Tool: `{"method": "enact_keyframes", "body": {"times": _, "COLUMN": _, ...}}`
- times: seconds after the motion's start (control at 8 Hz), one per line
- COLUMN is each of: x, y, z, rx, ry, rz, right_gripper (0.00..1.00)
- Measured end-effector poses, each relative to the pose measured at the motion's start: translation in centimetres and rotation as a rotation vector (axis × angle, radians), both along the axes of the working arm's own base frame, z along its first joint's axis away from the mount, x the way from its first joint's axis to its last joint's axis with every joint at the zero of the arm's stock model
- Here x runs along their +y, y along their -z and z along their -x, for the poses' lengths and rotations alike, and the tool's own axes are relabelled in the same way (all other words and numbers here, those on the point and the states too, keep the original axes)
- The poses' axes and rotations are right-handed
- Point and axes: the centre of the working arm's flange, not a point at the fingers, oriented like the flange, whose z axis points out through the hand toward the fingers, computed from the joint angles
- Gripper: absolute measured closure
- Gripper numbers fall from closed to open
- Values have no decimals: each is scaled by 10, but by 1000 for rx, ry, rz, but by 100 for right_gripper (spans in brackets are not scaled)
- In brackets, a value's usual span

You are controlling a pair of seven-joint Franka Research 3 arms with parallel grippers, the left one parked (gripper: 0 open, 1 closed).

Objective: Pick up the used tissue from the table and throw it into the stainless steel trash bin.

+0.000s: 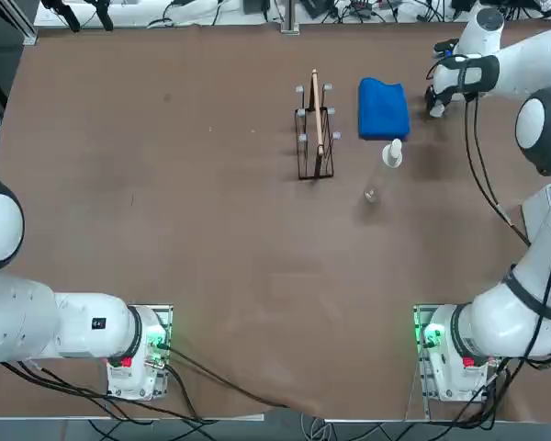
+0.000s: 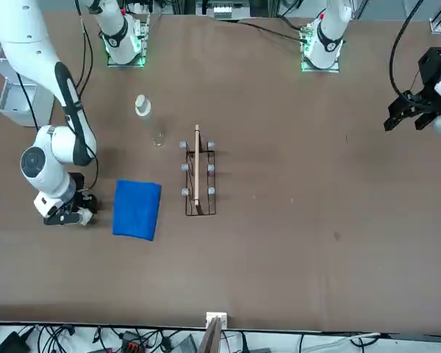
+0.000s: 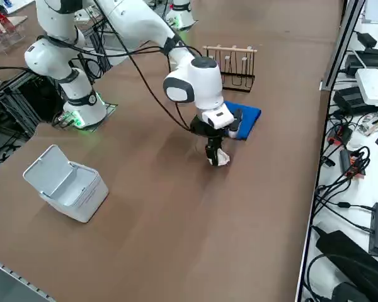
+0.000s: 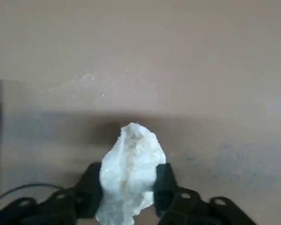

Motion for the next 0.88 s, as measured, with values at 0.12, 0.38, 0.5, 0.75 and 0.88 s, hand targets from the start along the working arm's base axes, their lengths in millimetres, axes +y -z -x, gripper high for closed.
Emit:
{"method": "enact_keyframes", "body": {"times": 0.12, "x": -3, "y": -11, "z": 2, "rx": 29, "ry": 4, "rz": 0, "right_gripper": 62}}
{"method": "enact_keyframes", "body": {"times": 0.38, "x": -24, "y": -63, "z": 13, "rx": 116, "ry": 6, "rz": -2, "right_gripper": 85}}
{"method": "enact_keyframes", "body": {"times": 0.5, "x": -42, "y": -98, "z": 23, "rx": 147, "ry": 2, "rz": -7, "right_gripper": 85}}
{"method": "enact_keyframes", "body": {"times": 0.75, "x": -88, "y": -156, "z": 52, "rx": 208, "ry": -21, "rz": -27, "right_gripper": 85}}
{"method": "enact_keyframes", "body": {"times": 0.88, "x": -120, "y": -172, "z": 69, "rx": 238, "ry": -39, "rz": -41, "right_gripper": 85}}
